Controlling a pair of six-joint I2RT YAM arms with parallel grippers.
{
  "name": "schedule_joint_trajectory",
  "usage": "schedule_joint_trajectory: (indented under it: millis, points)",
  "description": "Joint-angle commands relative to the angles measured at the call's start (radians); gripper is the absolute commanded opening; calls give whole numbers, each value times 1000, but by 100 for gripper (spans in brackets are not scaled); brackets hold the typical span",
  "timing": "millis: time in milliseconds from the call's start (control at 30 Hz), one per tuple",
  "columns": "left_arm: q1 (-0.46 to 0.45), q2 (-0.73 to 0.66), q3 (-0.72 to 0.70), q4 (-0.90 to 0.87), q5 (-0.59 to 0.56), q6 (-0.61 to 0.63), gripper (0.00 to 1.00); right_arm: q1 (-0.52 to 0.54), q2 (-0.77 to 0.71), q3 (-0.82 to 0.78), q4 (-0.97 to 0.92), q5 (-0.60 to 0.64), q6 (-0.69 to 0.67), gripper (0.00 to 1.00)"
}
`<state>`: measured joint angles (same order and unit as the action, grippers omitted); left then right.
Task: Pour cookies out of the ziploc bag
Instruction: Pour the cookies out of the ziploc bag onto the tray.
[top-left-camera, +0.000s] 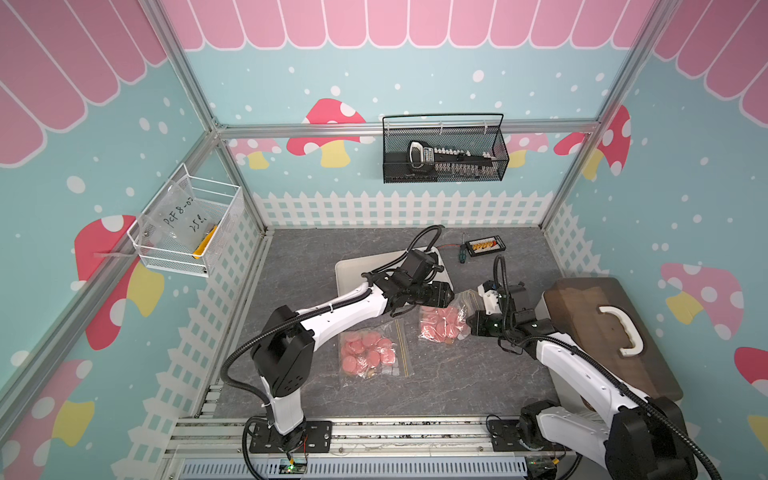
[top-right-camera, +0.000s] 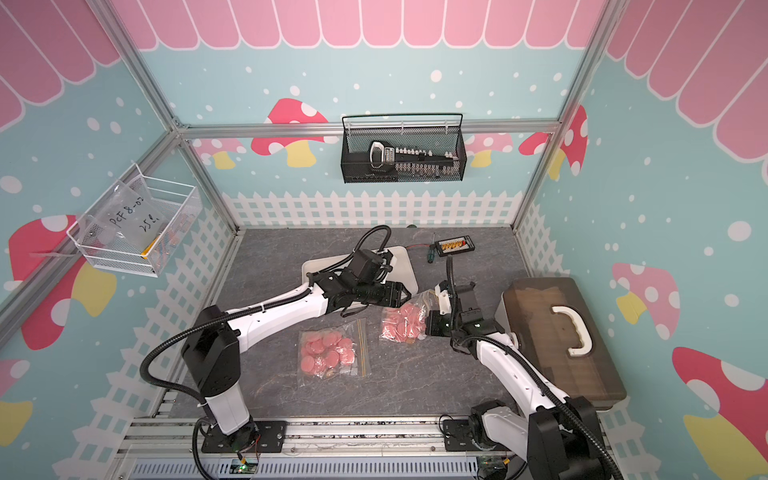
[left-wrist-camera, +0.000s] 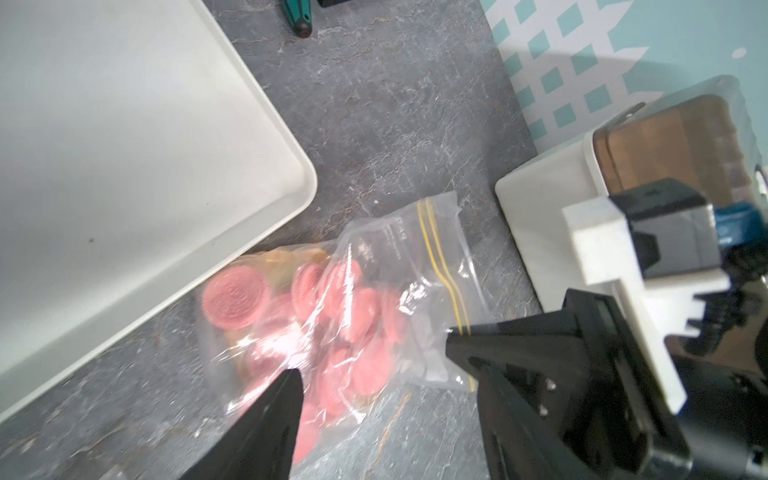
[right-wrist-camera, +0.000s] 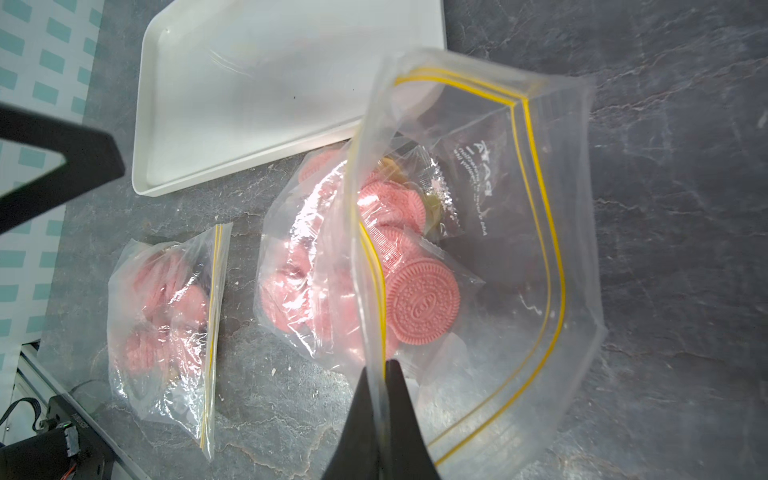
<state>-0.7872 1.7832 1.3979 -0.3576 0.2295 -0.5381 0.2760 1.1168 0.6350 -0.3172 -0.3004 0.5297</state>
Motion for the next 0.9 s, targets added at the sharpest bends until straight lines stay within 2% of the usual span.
schedule_joint_trajectory:
  millis: [0,200,367,567,767,867]
  points:
    - [40,-54,-118,99,50,50,68,2,-8,-3,-7,32,23,0]
    - [45,-105,-286,227,139,64,64,-4,-17,-6,-14,62,52,0]
    - [25,-95,-361,259,117,96,64,-21,-15,5,-36,76,71,0]
    - [17,-125,-475,367,94,58,64,-41,-26,-3,-56,80,86,0]
    - [-28,-100,-505,392,59,75,64,-49,-31,0,-55,63,90,0]
    - [-37,-81,-528,446,62,47,64,-51,-33,1,-58,60,89,0]
